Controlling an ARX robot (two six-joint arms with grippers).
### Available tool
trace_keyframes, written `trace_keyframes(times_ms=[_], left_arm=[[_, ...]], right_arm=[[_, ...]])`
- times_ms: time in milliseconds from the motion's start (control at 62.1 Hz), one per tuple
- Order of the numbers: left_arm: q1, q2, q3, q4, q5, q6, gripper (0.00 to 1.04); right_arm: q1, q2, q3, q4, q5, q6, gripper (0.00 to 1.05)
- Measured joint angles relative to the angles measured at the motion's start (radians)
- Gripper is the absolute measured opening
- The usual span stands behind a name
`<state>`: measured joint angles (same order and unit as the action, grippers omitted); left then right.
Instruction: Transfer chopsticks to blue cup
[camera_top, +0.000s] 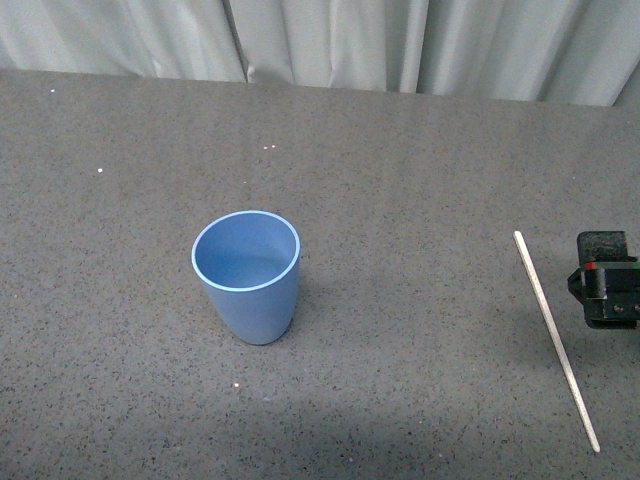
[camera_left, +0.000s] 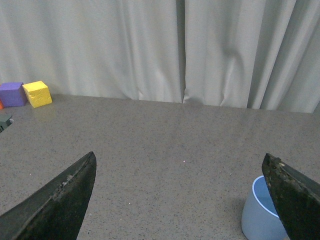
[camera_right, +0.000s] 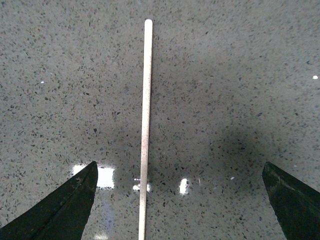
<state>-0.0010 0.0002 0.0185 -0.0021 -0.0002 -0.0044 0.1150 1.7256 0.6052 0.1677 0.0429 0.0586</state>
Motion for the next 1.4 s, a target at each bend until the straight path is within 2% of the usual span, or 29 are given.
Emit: trace_keyframes(times_ms=[257,692,772,885,1239,1303,1400], left_arm=[[0.0,0.0,0.0,0.0,0.0,0.0,0.98],[0.0,0.0,0.0,0.0,0.0,0.0,0.98],[0.0,0.0,0.0,0.0,0.0,0.0,0.98],[0.0,0.0,0.0,0.0,0.0,0.0,0.98],[0.0,0.0,0.0,0.0,0.0,0.0,0.98],[0.0,0.0,0.0,0.0,0.0,0.0,0.98],[0.0,0.0,0.0,0.0,0.0,0.0,0.98]], right_arm=[[0.014,0.171,0.133,-0.056,-0.025,0.057,0.95],[0.043,0.313,0.229,-0.133,-0.031,0.097,0.94],[0.048,0.33,0.237,-0.14,-0.024,0.1,0.84],[0.053,0.343,0.26,-0.155,-0.015,0.111,0.59],[0.056,0.349,0.277,-0.191,-0.01,0.125,0.07],[0.058,0.343,0.277,-0.194,-0.009,0.121,0.01],[0.063,0.323,0.261,-0.176,-0.027,0.122,0.01]])
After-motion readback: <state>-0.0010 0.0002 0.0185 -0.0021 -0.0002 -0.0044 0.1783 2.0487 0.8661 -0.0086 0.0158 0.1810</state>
